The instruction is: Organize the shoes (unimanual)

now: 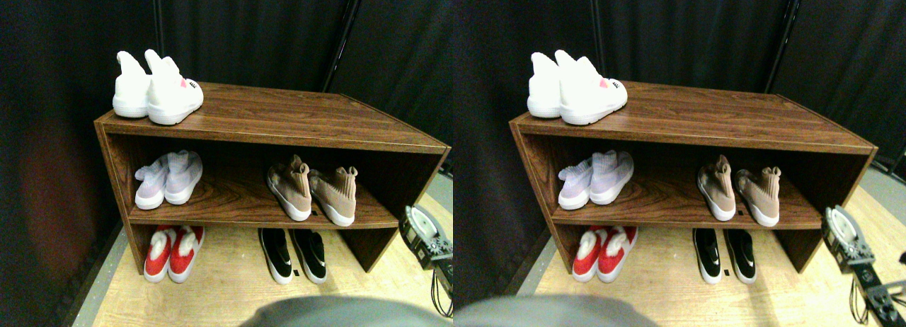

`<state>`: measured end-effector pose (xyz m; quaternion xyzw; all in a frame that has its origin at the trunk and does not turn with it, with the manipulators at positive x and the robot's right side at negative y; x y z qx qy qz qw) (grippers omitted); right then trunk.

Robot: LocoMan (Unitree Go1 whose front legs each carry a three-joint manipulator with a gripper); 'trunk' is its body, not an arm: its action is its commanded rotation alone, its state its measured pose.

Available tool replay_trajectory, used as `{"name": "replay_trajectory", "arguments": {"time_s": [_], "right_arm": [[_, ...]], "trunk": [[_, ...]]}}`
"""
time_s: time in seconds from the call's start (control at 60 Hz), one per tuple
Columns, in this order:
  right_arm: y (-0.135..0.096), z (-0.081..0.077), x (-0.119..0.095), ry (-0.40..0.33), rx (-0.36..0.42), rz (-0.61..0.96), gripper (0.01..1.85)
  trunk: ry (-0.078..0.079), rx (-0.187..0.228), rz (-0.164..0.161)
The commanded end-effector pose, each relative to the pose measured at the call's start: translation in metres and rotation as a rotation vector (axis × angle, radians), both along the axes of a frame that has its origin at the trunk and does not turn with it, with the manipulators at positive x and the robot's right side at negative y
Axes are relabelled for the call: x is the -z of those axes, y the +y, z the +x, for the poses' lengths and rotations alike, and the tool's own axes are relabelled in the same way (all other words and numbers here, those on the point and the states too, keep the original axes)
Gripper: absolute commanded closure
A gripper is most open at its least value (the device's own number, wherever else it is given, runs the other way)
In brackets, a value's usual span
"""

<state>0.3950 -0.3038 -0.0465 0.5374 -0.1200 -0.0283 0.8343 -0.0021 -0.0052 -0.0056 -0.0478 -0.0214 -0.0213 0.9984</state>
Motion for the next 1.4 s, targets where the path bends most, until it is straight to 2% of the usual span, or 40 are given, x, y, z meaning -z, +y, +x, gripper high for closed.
{"name": "replay_trajectory", "arguments": {"time_s": [0.017,0.083,0.183,0.283,0.467,0.533,0.683,0.733,0.85,1.05,1.083,1.4], "right_arm": [[-0.004,0.01,-0.007,-0.022,-0.004,-0.03,1.8],[-0.007,0.025,-0.006,0.0,-0.013,-0.03,1.8],[-0.01,0.047,-0.001,0.004,0.014,-0.019,1.8],[-0.013,0.067,0.005,0.039,-0.005,0.002,1.8],[-0.016,0.086,0.019,0.055,0.068,0.031,1.8],[-0.017,0.094,0.025,0.073,0.055,0.054,1.8],[-0.008,0.1,0.036,0.105,0.101,0.085,1.8],[-0.005,0.103,0.04,0.108,0.066,0.071,1.8],[0.006,0.104,0.044,0.13,0.078,0.049,1.8],[0.027,0.103,0.043,0.133,0.06,0.13,1.8],[0.03,0.102,0.042,0.139,0.075,0.135,1.8],[0.044,0.104,0.045,0.159,0.043,0.144,1.8]], "trunk": [[0.005,-0.004,-0.024],[0.008,-0.007,-0.027],[0.01,-0.01,-0.027],[0.013,-0.015,-0.026],[0.017,-0.02,-0.029],[0.017,-0.02,-0.029],[0.018,-0.024,-0.033],[0.021,-0.027,-0.033],[0.021,-0.031,-0.038],[0.022,-0.04,-0.049],[0.022,-0.042,-0.051],[0.028,-0.059,-0.066]]}}
